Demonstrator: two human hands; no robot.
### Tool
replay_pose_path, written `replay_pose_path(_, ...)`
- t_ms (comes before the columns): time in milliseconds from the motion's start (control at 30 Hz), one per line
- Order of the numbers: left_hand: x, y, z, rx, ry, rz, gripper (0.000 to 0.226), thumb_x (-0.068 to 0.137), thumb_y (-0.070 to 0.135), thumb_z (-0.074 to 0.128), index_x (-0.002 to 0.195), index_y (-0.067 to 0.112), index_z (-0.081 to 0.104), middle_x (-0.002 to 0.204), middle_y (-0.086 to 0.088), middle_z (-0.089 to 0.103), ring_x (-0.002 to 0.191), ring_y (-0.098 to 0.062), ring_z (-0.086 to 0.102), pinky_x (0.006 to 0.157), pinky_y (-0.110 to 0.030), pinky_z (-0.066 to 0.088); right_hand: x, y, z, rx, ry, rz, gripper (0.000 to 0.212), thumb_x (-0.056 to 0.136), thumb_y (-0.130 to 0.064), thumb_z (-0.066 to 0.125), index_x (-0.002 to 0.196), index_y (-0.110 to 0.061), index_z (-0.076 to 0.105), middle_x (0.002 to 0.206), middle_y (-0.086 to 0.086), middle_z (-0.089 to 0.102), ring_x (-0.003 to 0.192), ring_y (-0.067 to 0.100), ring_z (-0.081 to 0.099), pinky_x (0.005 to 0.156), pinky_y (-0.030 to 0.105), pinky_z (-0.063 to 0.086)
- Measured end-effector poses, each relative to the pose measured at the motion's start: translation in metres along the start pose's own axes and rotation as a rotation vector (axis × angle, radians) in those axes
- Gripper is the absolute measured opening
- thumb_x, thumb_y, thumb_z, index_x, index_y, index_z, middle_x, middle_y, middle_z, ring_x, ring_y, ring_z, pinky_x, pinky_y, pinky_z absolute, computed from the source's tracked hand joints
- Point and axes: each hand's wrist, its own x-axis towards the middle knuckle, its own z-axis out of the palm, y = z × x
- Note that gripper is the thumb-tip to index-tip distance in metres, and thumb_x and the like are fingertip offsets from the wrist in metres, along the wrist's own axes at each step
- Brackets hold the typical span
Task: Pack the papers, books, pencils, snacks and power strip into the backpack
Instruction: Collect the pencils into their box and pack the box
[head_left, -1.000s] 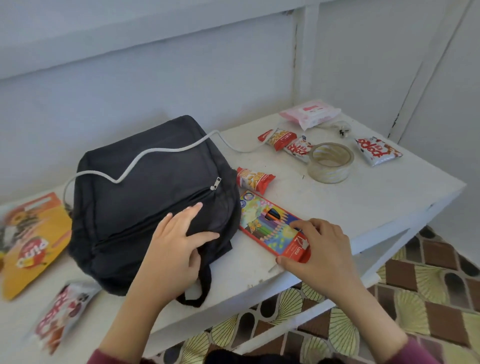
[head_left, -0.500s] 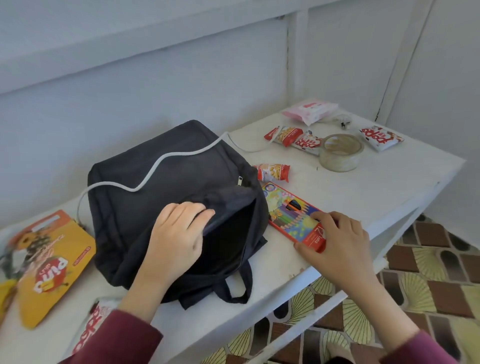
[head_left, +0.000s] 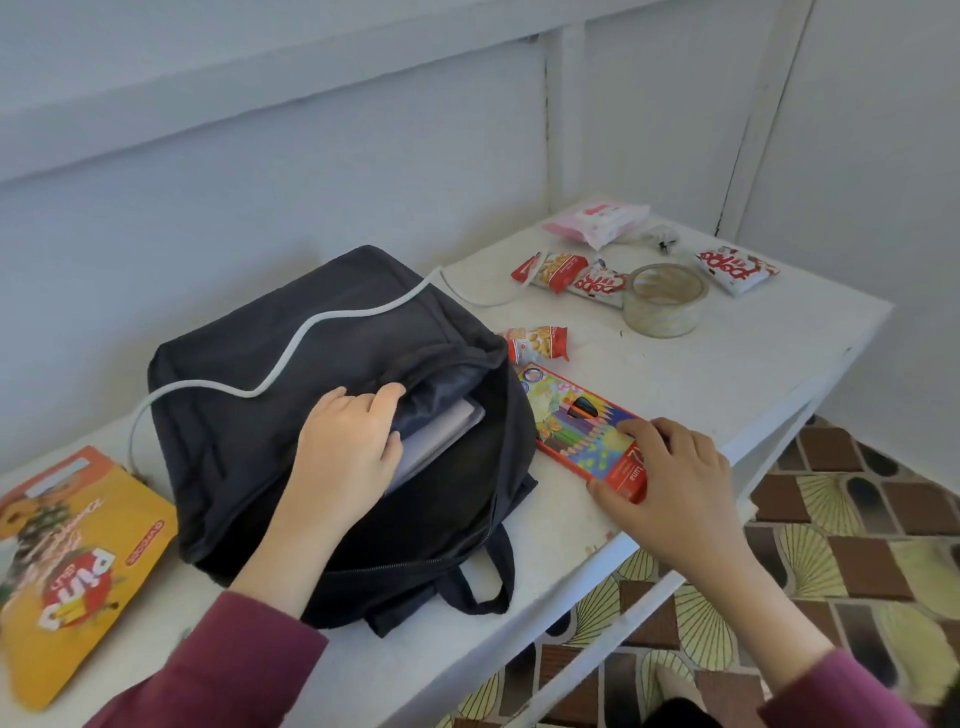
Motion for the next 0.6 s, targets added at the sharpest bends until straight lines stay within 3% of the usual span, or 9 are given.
replay_pose_path(133,-0.006,-0.009,0.002,-0.045,-0.014,0.062,0.046,0.067,0.01,0.077,0.111,0.008,0.061,0.085,-0.004,0.069,0.076,-0.027,0.065,0.091,-0.045,0.047,0.001,0.0,0.0,-0.01,-0.012,-0.002,0.063,0.076,-0.057,0.059,0.13,-0.026,0.045,0.131,0.002,0.046,0.12,0.024,0.04,0.098,0.039,0.031)
replay_pose_path(233,-0.011,-0.016,-0.001,-0.056,-0.072,0.102,0.063,0.057,0.021,0.086,0.114,0.012,0.062,0.096,-0.002,0.069,0.086,-0.025,0.066,0.09,-0.045,0.047,0.001,-0.002,0.0,-0.022,-0.018,0.009,0.063,0.077,-0.055,0.06,0.131,-0.026,0.044,0.133,0.002,0.045,0.121,0.023,0.039,0.099,0.039,0.03)
replay_pose_path(300,-0.01,-0.018,-0.004,-0.094,-0.08,0.106,0.062,0.057,0.013,0.085,0.114,0.013,0.063,0.092,0.0,0.07,0.079,-0.024,0.066,0.074,-0.036,0.052,0.0,-0.004,0.001,-0.028,-0.006,0.014,0.063,0.077,-0.056,0.058,0.13,-0.025,0.045,0.132,0.003,0.046,0.12,0.025,0.04,0.098,0.039,0.031)
replay_pose_path(367,-0.007,-0.016,-0.012,-0.159,-0.093,0.102,0.054,0.064,0.007,0.078,0.114,0.017,0.061,0.08,0.005,0.068,0.063,-0.019,0.061,0.053,-0.022,0.043,0.0,-0.006,0.002,-0.034,0.007,0.027,0.063,0.076,-0.055,0.058,0.129,-0.024,0.046,0.131,0.005,0.047,0.119,0.027,0.041,0.097,0.04,0.032)
replay_pose_path(400,-0.003,-0.015,-0.018,-0.205,-0.103,0.082,0.051,0.069,0.008,0.074,0.115,0.021,0.058,0.077,0.008,0.066,0.058,-0.015,0.057,0.05,-0.019,0.036,-0.001,-0.007,0.003,-0.036,0.01,0.036,0.063,0.076,-0.055,0.058,0.129,-0.023,0.047,0.131,0.006,0.047,0.119,0.028,0.041,0.097,0.041,0.032)
replay_pose_path(500,0.016,-0.019,-0.046,-0.412,-0.165,-0.086,0.048,0.079,0.015,0.066,0.116,0.04,0.049,0.086,0.018,0.064,0.069,-0.008,0.058,0.067,-0.022,0.039,-0.002,-0.01,0.005,-0.042,0.018,0.049,0.063,0.077,-0.055,0.056,0.13,-0.023,0.046,0.133,0.007,0.046,0.121,0.028,0.039,0.098,0.041,0.031)
replay_pose_path(600,0.038,-0.045,-0.067,-0.736,-0.379,-0.222,0.055,0.082,0.011,0.067,0.113,0.049,0.043,0.098,0.011,0.069,0.085,-0.013,0.066,0.092,-0.034,0.041,-0.003,-0.012,0.006,-0.056,0.021,0.056,0.063,0.078,-0.056,0.053,0.131,-0.023,0.045,0.134,0.007,0.045,0.122,0.028,0.039,0.099,0.04,0.031)
